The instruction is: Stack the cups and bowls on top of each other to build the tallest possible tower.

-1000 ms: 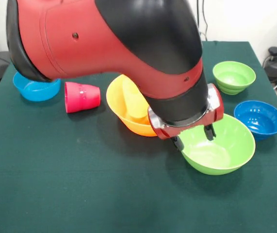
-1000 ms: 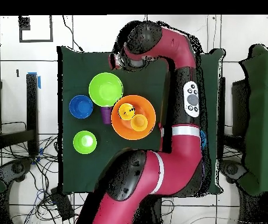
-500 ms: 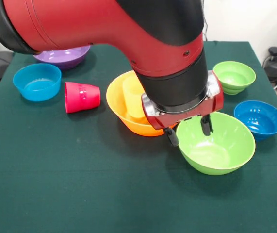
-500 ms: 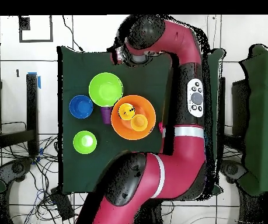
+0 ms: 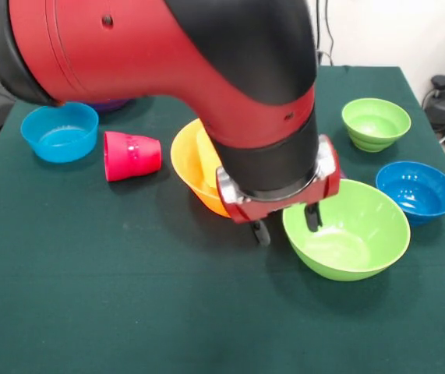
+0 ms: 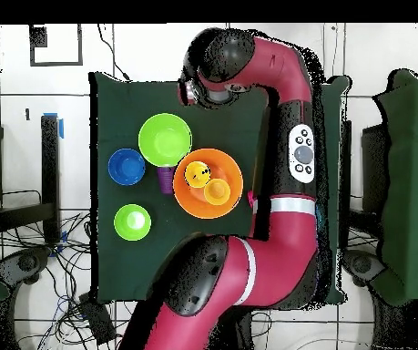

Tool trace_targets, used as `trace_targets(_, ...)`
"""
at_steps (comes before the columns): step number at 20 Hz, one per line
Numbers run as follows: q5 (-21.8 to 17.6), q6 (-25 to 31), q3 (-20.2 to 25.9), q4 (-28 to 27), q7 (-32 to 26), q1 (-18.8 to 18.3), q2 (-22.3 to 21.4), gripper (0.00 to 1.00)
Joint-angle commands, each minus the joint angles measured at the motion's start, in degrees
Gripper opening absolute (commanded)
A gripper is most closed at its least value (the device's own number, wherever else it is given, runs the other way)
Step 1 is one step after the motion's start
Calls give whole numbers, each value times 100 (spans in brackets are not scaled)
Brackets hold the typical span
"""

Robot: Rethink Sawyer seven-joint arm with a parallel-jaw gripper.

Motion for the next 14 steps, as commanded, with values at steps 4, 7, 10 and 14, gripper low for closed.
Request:
trace_targets(4,-578,-677,166,-86,-1169,138,647,100)
trace_targets(7,-537,-827,216,-93,-1149,162,750,100)
trace_targets(10,-491,-971,285,-129,-1167,176,883,100)
trace_targets(14,-295,-980,465,-149,-1119,190,991,100)
